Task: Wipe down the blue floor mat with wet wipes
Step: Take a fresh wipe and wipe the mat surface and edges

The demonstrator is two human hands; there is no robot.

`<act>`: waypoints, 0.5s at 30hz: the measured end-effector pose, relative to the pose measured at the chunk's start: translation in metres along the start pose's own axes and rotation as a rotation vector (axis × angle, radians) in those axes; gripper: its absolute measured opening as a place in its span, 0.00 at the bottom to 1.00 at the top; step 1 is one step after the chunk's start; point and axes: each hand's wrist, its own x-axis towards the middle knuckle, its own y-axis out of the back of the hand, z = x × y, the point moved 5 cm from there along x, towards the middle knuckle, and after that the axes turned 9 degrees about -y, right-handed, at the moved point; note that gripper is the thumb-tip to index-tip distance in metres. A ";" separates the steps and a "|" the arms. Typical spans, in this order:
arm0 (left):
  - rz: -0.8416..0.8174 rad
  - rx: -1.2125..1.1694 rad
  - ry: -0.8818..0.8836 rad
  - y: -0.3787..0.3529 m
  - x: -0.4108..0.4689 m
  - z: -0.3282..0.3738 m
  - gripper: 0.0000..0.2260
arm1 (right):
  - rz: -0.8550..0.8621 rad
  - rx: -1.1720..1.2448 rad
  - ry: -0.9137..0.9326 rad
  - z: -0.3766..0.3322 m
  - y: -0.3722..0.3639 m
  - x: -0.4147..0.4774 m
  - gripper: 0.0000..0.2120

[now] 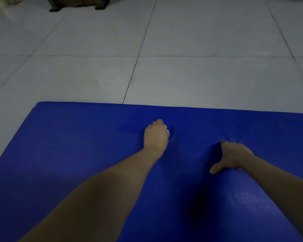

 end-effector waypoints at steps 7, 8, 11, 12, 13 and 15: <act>-0.102 0.035 -0.302 -0.019 -0.011 0.069 0.10 | -0.002 -0.013 -0.009 -0.001 0.002 -0.002 0.47; -0.116 0.062 -0.326 -0.017 -0.010 0.066 0.10 | -0.010 -0.007 -0.017 -0.001 0.003 -0.003 0.47; -0.109 0.044 -0.224 -0.003 -0.007 0.027 0.08 | -0.046 -0.007 -0.032 -0.003 0.004 -0.004 0.48; -0.102 0.027 -0.163 0.003 -0.006 0.010 0.09 | -0.062 -0.005 -0.041 -0.003 0.004 -0.004 0.48; -0.096 0.018 -0.104 0.008 -0.006 -0.009 0.09 | -0.075 -0.004 -0.049 -0.003 0.005 -0.004 0.47; -0.082 0.023 0.004 0.020 -0.008 -0.051 0.10 | -0.079 -0.003 -0.054 -0.002 0.005 -0.005 0.47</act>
